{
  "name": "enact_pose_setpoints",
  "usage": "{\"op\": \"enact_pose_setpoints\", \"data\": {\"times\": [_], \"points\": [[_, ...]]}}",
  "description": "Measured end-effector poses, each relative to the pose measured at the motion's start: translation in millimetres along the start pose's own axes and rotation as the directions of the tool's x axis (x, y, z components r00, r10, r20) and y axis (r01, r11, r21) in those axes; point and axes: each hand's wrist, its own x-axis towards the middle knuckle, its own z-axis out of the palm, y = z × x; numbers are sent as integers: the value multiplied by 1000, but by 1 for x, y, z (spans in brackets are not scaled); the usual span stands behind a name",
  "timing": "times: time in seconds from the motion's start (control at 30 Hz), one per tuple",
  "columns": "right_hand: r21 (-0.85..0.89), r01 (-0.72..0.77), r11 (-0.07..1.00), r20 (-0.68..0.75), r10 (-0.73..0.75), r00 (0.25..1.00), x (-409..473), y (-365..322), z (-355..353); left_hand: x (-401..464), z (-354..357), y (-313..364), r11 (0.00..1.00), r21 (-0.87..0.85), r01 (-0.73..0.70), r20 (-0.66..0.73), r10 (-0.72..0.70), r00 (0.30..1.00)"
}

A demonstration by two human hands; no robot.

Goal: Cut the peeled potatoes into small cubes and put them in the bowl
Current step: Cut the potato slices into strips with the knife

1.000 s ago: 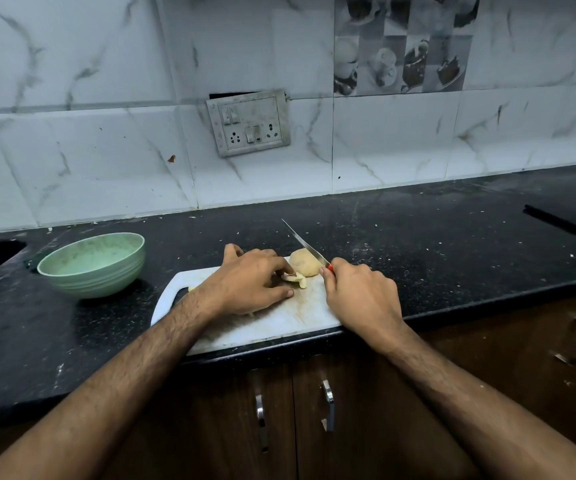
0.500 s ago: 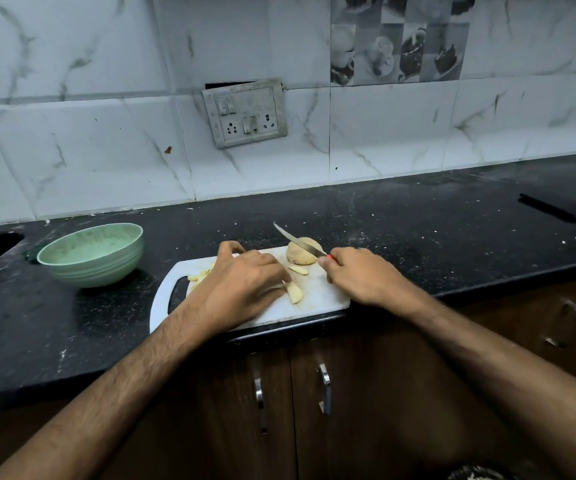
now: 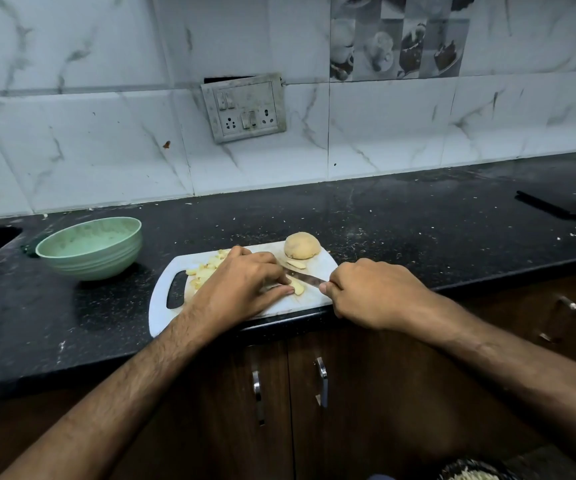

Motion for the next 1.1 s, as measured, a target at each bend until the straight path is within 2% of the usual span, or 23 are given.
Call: {"op": "enact_pose_setpoints", "data": {"times": [0.5, 0.93, 1.1], "points": [[-105, 78, 991, -22, -81, 996, -10, -17, 3, 1, -1, 2, 999, -50, 11, 13, -10, 1000], [-90, 114, 989, 8, -114, 993, -26, -5, 7, 2, -2, 4, 997, 79, -21, -3, 21, 1000], [-145, 129, 981, 35, -125, 991, -46, 8, -1, 0, -1, 1, 1000, 11, 7, 8, -7, 1000]]}}
